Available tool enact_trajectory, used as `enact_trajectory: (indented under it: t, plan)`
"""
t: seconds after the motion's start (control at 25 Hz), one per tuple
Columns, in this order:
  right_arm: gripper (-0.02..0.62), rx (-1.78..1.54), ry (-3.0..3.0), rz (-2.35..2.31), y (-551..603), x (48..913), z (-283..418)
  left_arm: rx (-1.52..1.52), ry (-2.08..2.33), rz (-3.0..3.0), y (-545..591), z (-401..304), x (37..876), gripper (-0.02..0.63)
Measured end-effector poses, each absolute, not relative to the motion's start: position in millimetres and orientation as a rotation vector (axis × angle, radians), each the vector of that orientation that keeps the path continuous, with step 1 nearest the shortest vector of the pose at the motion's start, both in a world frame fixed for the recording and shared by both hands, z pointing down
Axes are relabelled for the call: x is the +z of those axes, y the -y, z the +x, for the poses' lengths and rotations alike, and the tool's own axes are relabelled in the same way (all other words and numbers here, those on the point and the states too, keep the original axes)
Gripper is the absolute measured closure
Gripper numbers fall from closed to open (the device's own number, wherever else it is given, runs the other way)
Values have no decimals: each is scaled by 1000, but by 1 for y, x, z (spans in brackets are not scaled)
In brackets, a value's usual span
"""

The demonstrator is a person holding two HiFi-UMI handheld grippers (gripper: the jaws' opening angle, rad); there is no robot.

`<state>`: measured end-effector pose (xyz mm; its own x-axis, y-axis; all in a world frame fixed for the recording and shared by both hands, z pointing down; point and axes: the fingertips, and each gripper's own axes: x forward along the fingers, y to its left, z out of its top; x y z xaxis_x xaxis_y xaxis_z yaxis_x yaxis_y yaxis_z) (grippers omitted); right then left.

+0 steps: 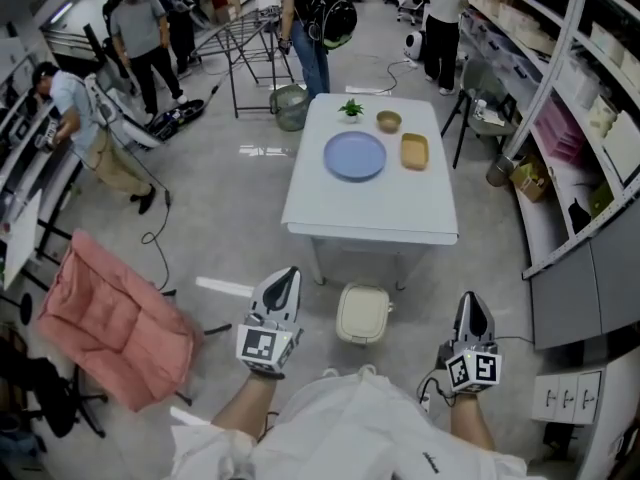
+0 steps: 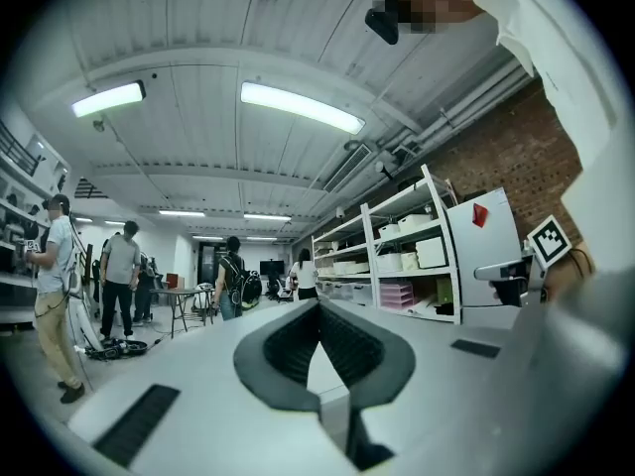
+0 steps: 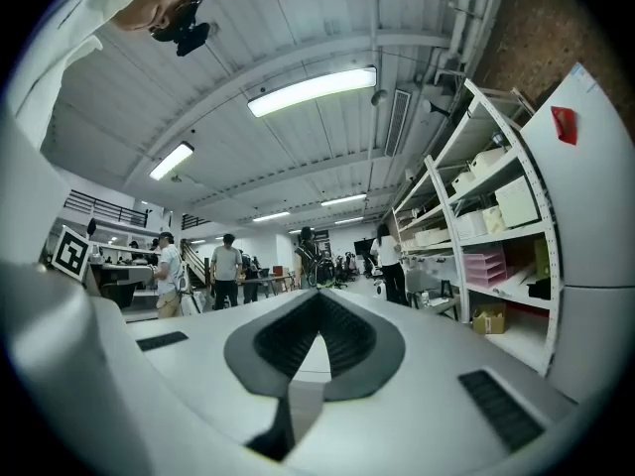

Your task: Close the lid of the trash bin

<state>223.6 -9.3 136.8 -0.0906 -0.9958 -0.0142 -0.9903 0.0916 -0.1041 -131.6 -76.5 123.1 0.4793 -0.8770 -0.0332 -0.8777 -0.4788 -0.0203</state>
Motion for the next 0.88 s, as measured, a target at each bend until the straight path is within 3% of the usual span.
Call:
enact_trajectory:
  t: [0.88]
  plan:
    - [578, -97, -2301, -2051, 14, 133, 220, 51, -1541, -2697, 77, -116, 124, 581]
